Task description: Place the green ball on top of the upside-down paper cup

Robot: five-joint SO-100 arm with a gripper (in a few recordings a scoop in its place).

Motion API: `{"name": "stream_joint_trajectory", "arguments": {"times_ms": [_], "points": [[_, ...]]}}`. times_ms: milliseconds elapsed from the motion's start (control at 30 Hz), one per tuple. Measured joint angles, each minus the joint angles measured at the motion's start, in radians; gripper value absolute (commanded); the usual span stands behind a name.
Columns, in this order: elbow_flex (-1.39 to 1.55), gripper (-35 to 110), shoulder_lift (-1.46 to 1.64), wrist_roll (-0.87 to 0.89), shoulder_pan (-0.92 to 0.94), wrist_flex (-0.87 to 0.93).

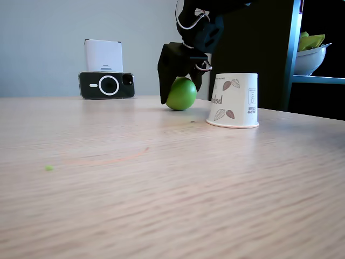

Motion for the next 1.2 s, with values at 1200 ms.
{"name": "stream_joint_trajectory", "arguments": {"times_ms": [1200], "points": [[-0.003, 29, 0.301, 0.003, -0.02, 0.011]]}}
